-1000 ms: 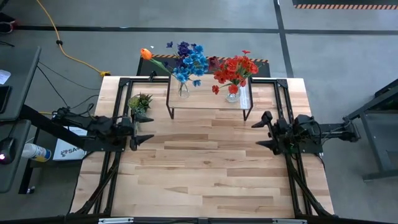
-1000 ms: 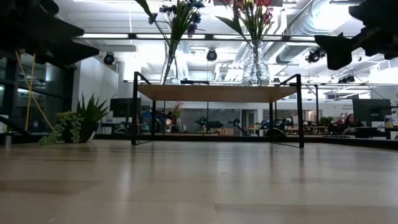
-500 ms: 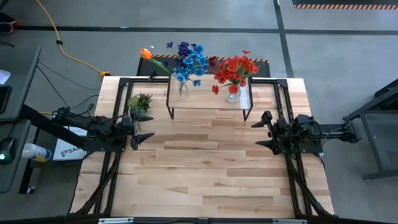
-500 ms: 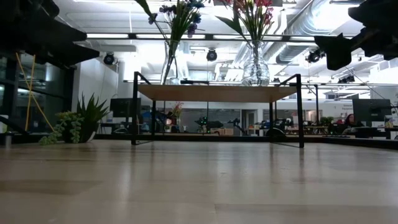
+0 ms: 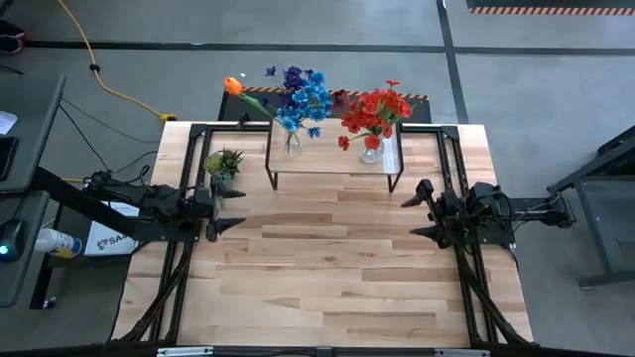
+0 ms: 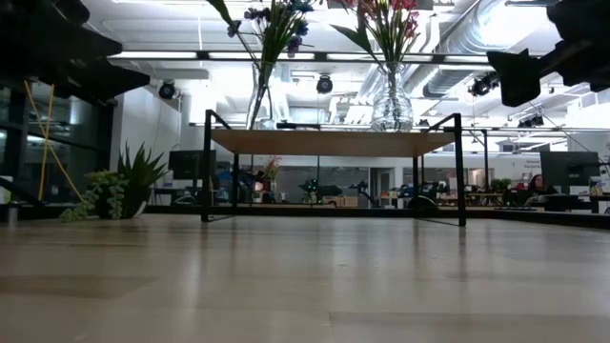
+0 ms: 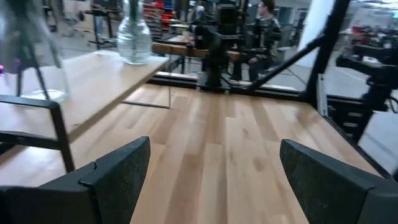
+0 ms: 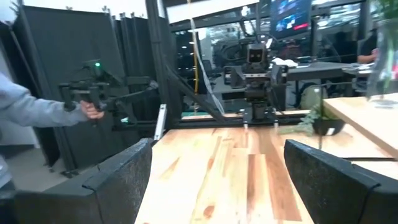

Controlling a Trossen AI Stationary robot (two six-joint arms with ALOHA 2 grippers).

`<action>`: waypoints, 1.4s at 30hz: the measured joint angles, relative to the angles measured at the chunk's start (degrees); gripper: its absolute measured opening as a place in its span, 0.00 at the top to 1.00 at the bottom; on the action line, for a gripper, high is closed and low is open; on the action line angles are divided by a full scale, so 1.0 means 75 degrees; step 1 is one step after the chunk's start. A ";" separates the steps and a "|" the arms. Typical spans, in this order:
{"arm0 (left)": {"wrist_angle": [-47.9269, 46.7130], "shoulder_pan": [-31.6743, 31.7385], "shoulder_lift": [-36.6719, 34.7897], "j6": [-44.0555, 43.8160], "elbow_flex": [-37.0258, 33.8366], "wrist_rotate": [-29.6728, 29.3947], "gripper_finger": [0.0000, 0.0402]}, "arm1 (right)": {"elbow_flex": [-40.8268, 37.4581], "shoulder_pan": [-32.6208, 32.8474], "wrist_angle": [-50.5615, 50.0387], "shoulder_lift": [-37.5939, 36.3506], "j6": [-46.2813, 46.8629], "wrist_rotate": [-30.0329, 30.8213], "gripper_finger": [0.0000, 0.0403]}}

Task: Pick and place flowers into a vace then onto a shelf
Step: Return to Home Position

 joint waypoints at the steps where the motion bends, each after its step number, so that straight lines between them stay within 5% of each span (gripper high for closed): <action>1: -0.0019 0.0000 0.0000 -0.0011 0.0000 0.0087 0.03 | 0.0000 0.0000 0.0003 0.0000 0.0023 -0.0076 0.13; 10: -0.0606 0.0000 0.0003 -0.0547 0.0000 0.0753 0.03 | 0.0000 0.0000 -0.0028 0.0000 0.0088 -0.0158 0.13; 20: -0.0856 0.0000 0.0003 -0.0610 0.0000 0.0719 0.03 | 0.0000 0.0000 -0.0044 0.0000 0.1403 -0.0135 0.13; 42: -0.0848 0.0000 0.0000 -0.0607 0.0000 0.0704 0.03 | 0.0000 0.0000 -0.0076 0.0000 0.1425 -0.0135 0.13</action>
